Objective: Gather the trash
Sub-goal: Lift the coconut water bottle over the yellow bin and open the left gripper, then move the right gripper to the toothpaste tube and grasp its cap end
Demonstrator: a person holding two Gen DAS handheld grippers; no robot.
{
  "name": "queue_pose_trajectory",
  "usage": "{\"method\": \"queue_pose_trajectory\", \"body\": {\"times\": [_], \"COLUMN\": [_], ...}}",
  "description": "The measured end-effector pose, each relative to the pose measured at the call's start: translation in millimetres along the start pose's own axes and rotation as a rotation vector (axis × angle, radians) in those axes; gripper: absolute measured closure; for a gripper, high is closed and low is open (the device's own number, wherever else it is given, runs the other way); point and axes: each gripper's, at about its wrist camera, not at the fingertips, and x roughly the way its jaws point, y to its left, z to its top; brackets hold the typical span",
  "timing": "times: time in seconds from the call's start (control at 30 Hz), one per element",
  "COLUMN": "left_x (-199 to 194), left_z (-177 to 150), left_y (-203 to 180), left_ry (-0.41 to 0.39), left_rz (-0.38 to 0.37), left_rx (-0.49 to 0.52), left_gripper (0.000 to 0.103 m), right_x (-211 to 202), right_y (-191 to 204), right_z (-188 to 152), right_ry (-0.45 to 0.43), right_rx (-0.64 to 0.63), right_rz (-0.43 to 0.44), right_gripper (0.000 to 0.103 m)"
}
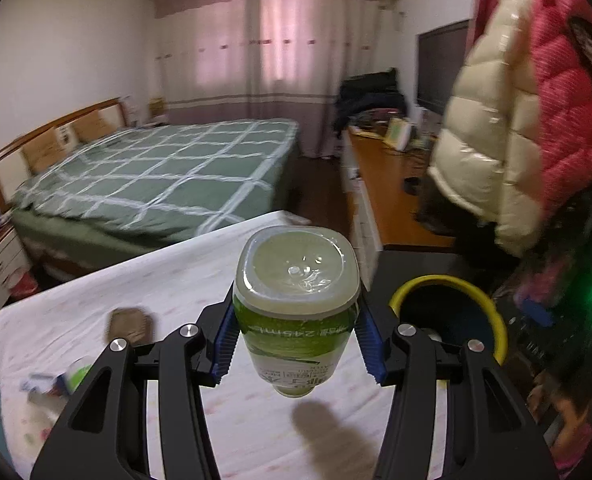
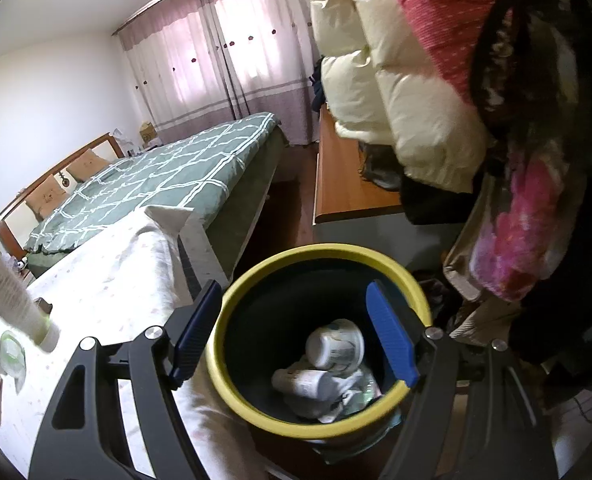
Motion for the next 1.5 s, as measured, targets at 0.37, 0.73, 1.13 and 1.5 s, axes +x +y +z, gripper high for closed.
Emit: {"method": "queue_pose_trajectory", "body": {"times": [0.37,0.73,1.13,1.5], "left_x": [55.8,113.9,13.9,-70.6], "left_z": [24.1,0.3,-26.8,-116.5], "left_y": [-122.9,-162.0,-64.2,97.1], "left_ry": [0.05,0.143,0.033,0.025], "left_rz": [-0.216,-0.205,-0.051,0.291], "left_rx": [0.053,0.039,-0.01,-0.259], "left_gripper": [0.052,0.017,0.009,0.008], "right_x": [-12.4,-18.1,-6.8,-4.9], "right_y": [-40.9,-65.6,-34.8,44.1], "right_z": [0.3,0.5,-7.9,-18.4], "right_ry": [-0.015,-0.022,0.02,0.064], "right_rx": [0.034,0.064,0.017,-0.105], "right_rz": [-0.028,-0.056,0.009,0.129], "right_gripper": [0.032,0.032,0.032,0.032]}}
